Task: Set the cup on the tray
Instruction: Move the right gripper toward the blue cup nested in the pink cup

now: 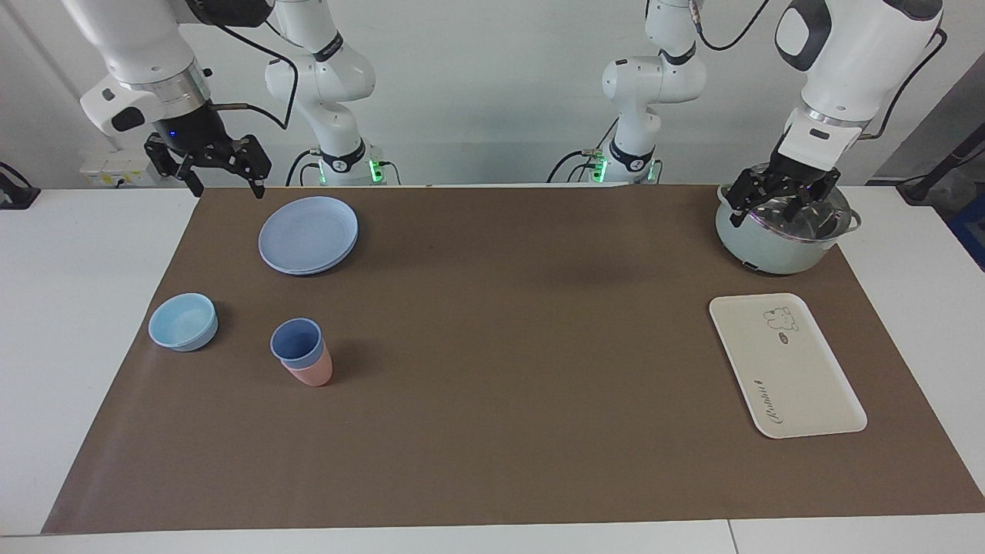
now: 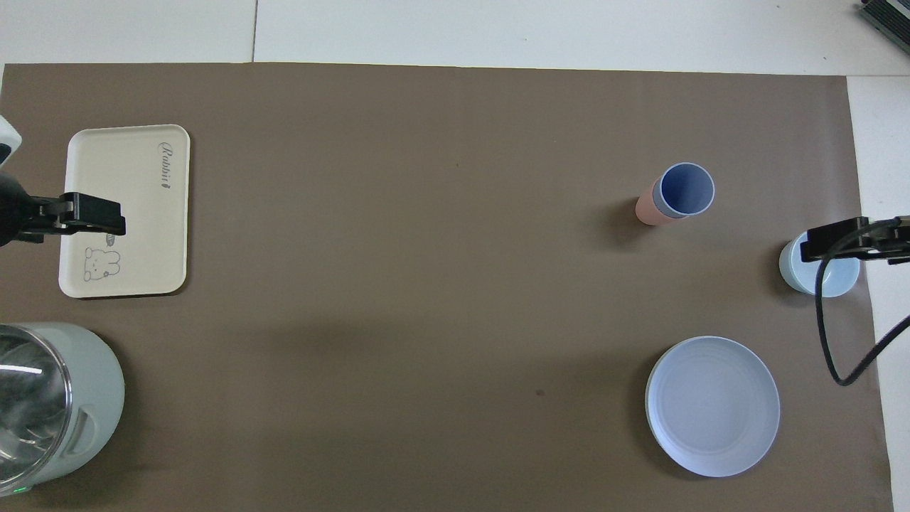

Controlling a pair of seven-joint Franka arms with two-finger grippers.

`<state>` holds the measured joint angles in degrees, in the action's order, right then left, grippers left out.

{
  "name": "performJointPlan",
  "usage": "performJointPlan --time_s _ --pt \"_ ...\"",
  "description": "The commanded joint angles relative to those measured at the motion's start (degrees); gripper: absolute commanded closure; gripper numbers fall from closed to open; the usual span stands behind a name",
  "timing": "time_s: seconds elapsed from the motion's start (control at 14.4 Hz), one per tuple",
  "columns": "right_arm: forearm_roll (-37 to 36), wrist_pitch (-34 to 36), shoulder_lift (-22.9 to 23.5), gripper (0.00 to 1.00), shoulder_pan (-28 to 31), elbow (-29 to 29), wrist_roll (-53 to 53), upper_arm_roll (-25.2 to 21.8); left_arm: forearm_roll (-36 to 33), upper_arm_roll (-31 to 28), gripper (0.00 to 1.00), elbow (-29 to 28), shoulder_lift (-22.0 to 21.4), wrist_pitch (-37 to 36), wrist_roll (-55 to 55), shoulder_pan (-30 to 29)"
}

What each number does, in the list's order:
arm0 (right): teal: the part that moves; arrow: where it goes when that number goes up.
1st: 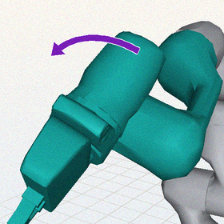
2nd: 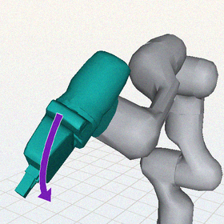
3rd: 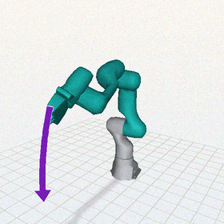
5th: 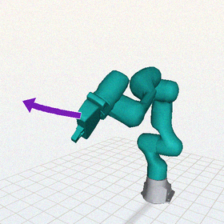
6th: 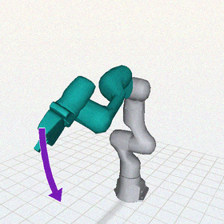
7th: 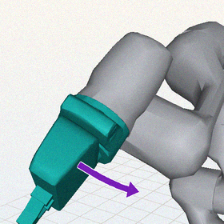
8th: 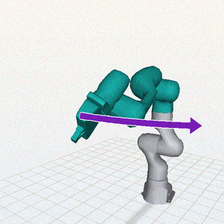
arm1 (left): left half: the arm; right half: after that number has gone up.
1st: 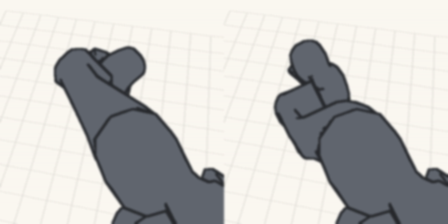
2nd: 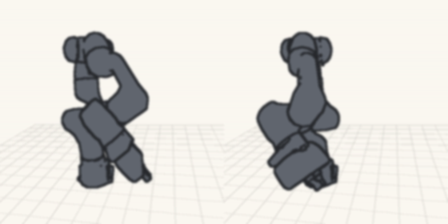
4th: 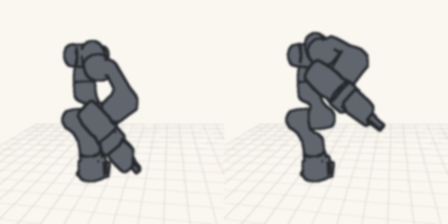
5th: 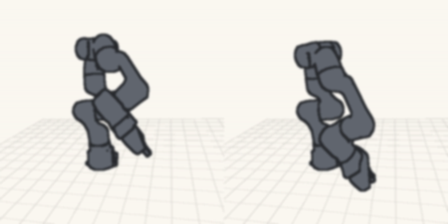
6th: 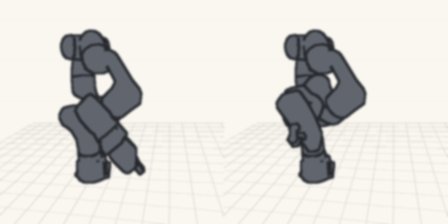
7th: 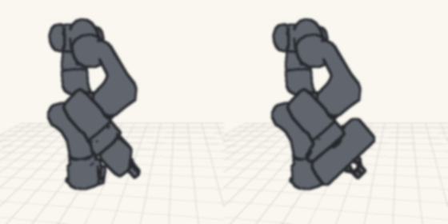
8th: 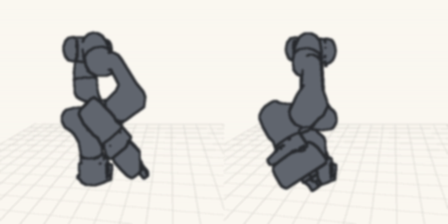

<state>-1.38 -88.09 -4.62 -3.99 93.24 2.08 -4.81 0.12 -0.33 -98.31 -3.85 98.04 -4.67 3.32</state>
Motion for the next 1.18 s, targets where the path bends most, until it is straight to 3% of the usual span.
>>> performJointPlan --time_s 0.0,0.21,0.42,0.7,0.98,1.11 --pt "0.15 0.46 0.23 0.00 0.74 -0.51 -0.85 0.42 0.76 0.24 0.00 -1.45 -1.25 0.31 0.27 -0.51" --pt "0.24 0.11 0.14 0.00 0.74 -0.08 -0.94 0.42 0.76 0.24 0.00 -1.45 -1.25 0.31 0.27 -0.51" --pt "1.11 -8.12 -1.18 0.00 0.83 5.00 -6.88 0.50 0.76 0.24 0.00 -1.45 -1.25 0.31 0.27 -0.51" --pt "10.67 -28.42 -2.50 0.00 4.95 17.31 -26.89 0.24 0.76 0.24 0.00 -1.45 -1.25 0.31 0.27 -0.51" --pt "24.89 -37.84 0.22 0.00 7.85 22.41 -54.83 0.24 0.76 0.24 0.00 -1.54 -1.25 0.31 0.27 -0.51" --pt "32.55 -38.39 2.76 0.00 11.01 23.13 -71.34 0.24 0.76 0.24 0.00 -1.45 -1.25 0.31 0.27 -0.51"
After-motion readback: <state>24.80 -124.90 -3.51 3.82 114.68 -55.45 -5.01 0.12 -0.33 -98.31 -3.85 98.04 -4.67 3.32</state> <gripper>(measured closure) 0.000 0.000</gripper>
